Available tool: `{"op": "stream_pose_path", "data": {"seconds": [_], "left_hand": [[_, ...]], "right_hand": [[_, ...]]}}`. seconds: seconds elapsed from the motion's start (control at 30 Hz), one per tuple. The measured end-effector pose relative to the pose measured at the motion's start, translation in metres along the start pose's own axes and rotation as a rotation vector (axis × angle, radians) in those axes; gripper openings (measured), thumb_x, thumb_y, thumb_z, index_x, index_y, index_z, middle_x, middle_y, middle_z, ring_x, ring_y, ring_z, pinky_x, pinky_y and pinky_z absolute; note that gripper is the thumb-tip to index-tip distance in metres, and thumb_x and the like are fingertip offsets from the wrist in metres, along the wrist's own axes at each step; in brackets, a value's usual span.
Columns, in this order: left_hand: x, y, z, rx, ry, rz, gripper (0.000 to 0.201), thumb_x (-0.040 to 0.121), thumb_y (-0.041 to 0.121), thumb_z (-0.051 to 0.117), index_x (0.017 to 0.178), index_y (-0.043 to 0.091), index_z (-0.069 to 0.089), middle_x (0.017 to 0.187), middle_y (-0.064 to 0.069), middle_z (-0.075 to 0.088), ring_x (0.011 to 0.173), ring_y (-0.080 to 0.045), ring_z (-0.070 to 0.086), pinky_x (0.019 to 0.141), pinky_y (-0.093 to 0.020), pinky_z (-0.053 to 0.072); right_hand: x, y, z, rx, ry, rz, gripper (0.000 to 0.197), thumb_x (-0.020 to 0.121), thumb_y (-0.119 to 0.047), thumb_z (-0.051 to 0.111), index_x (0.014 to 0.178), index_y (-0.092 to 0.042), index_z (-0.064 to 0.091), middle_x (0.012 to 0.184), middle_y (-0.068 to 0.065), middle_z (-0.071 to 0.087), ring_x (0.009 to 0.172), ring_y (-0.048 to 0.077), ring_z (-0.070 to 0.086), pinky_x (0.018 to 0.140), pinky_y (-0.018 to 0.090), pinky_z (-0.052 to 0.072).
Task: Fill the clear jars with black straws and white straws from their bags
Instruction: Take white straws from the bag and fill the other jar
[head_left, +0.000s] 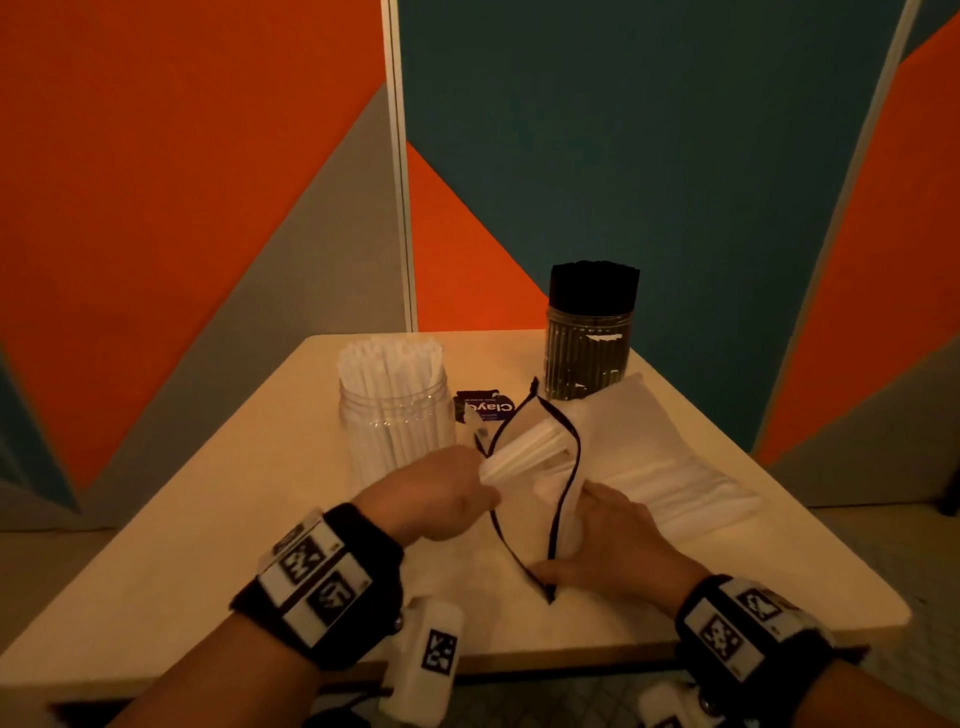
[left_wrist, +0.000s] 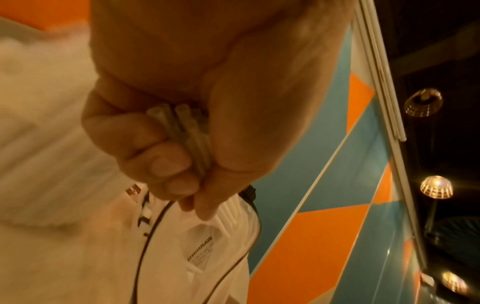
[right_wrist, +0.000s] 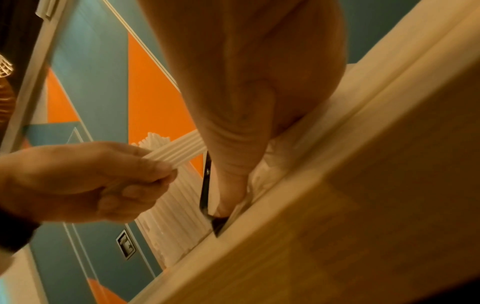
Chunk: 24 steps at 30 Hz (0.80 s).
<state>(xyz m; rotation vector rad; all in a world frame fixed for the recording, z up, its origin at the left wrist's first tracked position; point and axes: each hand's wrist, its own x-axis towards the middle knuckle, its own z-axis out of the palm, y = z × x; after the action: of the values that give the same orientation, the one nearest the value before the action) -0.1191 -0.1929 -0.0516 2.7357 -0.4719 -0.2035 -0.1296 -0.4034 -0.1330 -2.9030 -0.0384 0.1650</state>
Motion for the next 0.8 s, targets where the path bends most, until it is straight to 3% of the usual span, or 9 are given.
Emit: {"op": "stream_pose_path", "data": {"seconds": [0.2,0.33,0.43,0.47,0.53,0.6,0.67,0.7,0.8], "left_hand": [[-0.066,-0.032,-0.011,-0.226,0.005,-0.013,0.024,0.098,0.036,0.055,0.113,0.018,0.06,0.075,0.007,0.054,0.056,-0.003,0.047,0.049,-0.017,0.037],[-0.098,-0.043,-0.002,-0.683,-0.05,-0.006,0.018,0.098,0.027,0.058,0.112,0.017,0.061,0.064,0.003,0.048,0.047,-0.006,0.041,0.046,-0.022,0.035],[-0.102,-0.047,0.01,-0.782,-0.019,0.049,0.018,0.099,0.024,0.057,0.114,0.014,0.06,0.065,0.001,0.045,0.049,-0.008,0.039,0.046,-0.023,0.034],[-0.101,-0.047,0.014,-0.79,-0.006,0.062,0.018,0.099,0.024,0.057,0.113,0.014,0.059,0.066,0.0,0.045,0.05,-0.009,0.039,0.047,-0.023,0.034],[-0.097,-0.046,0.022,-0.834,0.002,0.074,0.013,0.099,0.024,0.058,0.107,0.014,0.059,0.066,0.001,0.044,0.051,-0.01,0.038,0.047,-0.024,0.034],[-0.091,-0.042,0.029,-0.879,-0.002,0.097,0.011,0.098,0.023,0.059,0.1,0.012,0.057,0.066,0.002,0.045,0.053,-0.012,0.039,0.049,-0.027,0.034],[-0.084,-0.035,0.034,-0.874,-0.002,0.142,0.019,0.098,0.024,0.06,0.103,0.006,0.056,0.068,-0.001,0.045,0.053,-0.013,0.042,0.051,-0.028,0.037],[-0.081,-0.031,0.035,-0.868,-0.002,0.17,0.023,0.097,0.026,0.06,0.107,0.005,0.055,0.068,-0.002,0.045,0.054,-0.013,0.043,0.052,-0.029,0.039],[-0.074,-0.018,0.034,-0.852,0.014,0.238,0.016,0.096,0.028,0.061,0.103,0.014,0.057,0.064,0.002,0.048,0.053,-0.013,0.047,0.054,-0.028,0.043]], "right_hand": [[0.0,-0.004,0.0,0.001,0.003,0.053,0.139,0.053,-0.094,0.06,0.159,-0.017,0.015,0.166,0.001,0.017,0.152,0.022,0.018,0.122,0.04,0.016],[-0.002,-0.007,-0.006,0.109,0.001,0.015,0.134,0.056,-0.087,0.068,0.158,-0.018,0.014,0.165,0.001,0.02,0.149,0.019,0.023,0.12,0.036,0.021],[-0.013,-0.004,-0.026,0.459,-0.014,-0.133,0.116,0.054,-0.077,0.077,0.151,-0.042,0.024,0.158,-0.013,0.027,0.129,-0.008,0.038,0.107,0.015,0.03],[-0.019,-0.003,-0.034,0.563,0.008,-0.172,0.113,0.051,-0.078,0.078,0.148,-0.051,0.025,0.155,-0.018,0.028,0.128,-0.012,0.039,0.104,0.013,0.034],[-0.027,-0.001,-0.051,0.728,0.114,-0.214,0.113,0.053,-0.082,0.076,0.149,-0.054,0.025,0.159,-0.02,0.028,0.14,0.004,0.037,0.106,0.029,0.04],[-0.031,-0.007,-0.07,0.985,0.265,-0.304,0.08,0.071,-0.072,0.07,0.143,-0.055,0.039,0.153,-0.02,0.042,0.138,0.007,0.044,0.105,0.034,0.042],[-0.03,-0.021,-0.091,1.201,0.39,-0.388,0.037,0.091,-0.057,0.058,0.127,-0.051,0.056,0.136,-0.02,0.06,0.126,0.003,0.056,0.107,0.039,0.044],[-0.03,-0.03,-0.099,1.212,0.422,-0.415,0.031,0.094,-0.058,0.051,0.122,-0.047,0.061,0.129,-0.018,0.065,0.121,0.002,0.06,0.106,0.039,0.046],[-0.029,-0.062,-0.116,1.051,0.47,-0.521,0.048,0.095,-0.058,0.037,0.111,-0.026,0.071,0.106,-0.012,0.074,0.1,0.004,0.069,0.089,0.026,0.054]]}}
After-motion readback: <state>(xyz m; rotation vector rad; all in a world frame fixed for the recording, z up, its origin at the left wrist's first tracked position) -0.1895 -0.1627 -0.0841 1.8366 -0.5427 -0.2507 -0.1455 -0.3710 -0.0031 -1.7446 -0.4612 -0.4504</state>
